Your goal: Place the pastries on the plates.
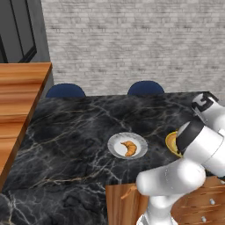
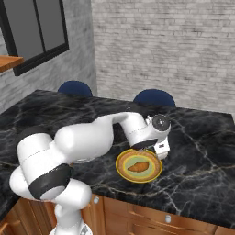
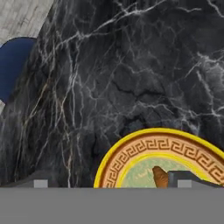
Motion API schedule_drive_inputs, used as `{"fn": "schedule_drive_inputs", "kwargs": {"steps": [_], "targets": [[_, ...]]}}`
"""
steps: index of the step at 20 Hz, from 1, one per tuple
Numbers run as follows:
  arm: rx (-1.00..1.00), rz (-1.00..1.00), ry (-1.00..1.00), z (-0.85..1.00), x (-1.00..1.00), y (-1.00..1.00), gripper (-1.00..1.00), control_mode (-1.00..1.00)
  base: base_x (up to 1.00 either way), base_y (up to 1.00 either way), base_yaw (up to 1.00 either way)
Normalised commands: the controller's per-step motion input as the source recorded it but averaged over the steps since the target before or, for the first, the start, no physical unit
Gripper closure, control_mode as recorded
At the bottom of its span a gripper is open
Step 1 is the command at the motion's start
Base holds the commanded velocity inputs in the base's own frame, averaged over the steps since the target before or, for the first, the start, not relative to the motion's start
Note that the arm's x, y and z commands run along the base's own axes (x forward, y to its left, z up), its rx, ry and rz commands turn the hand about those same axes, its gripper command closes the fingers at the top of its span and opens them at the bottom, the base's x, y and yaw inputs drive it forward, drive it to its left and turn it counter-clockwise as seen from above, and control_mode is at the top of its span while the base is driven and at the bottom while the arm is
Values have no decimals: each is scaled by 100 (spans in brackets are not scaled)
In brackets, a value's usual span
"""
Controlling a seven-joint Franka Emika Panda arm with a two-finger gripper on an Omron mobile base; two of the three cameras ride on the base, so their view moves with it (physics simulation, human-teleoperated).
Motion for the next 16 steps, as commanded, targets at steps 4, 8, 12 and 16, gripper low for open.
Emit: {"fn": "schedule_drive_inputs", "kwargs": {"steps": [4, 8, 12, 16], "targets": [[-13, 6, -21, 100, -28, 43, -100, -100, 0, 0, 0], [-18, 18, -17, 100, -79, 52, -100, -100, 0, 0, 0], [-32, 16, -13, 78, -85, 100, -100, -100, 0, 0, 0], [-26, 20, -6, 97, -66, 100, -100, -100, 0, 0, 0]]}}
